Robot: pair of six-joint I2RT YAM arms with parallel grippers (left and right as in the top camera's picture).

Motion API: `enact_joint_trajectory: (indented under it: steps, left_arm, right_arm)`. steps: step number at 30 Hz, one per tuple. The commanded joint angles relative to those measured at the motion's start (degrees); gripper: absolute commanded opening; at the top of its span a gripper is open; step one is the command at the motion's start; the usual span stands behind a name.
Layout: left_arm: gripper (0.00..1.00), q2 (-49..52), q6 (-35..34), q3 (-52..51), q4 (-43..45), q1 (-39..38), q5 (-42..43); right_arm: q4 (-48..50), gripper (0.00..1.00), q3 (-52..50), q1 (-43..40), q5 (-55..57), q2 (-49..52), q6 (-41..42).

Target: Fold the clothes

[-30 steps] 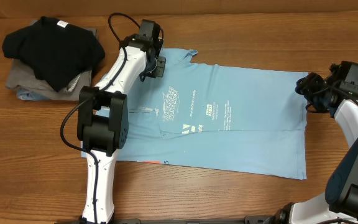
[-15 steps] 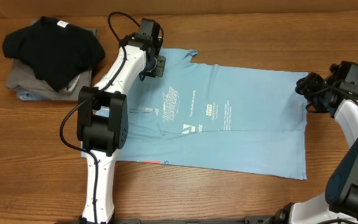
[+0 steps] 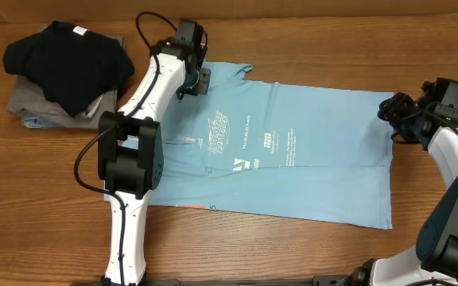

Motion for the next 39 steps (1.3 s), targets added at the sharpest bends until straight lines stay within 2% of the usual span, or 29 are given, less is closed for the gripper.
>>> enact_joint_trajectory:
  steps: [1,10,19,26,34,39]
  left_arm:
    - [0.04,0.1,-0.2,9.1,-4.1,0.4,-1.9]
    - [0.04,0.1,-0.2,17.9,-13.3,0.4,-4.0]
    - [0.04,0.1,0.4,18.1,-18.8,0.4,-4.1]
    - [0.04,0.1,1.8,18.1,-20.9,0.4,-6.1]
    - [0.04,0.1,1.7,18.1,-21.5,0.4,-6.1]
    - [0.04,0.1,1.7,18.1,-22.1,0.4,-6.1]
  right_arm:
    - [2.2,0.56,1.2,0.3,-0.4,0.0,-1.0]
    - [4.0,0.55,4.0,0.3,-0.3,3.5,-1.5]
    - [5.5,0.52,14.8,0.3,5.7,16.7,-1.8]
    - [13.2,0.5,14.8,0.3,6.2,22.1,-1.5]
    - [13.2,0.51,14.8,0.4,4.7,24.6,-1.2]
    - [13.1,0.31,14.8,0.4,0.7,24.6,-1.3]
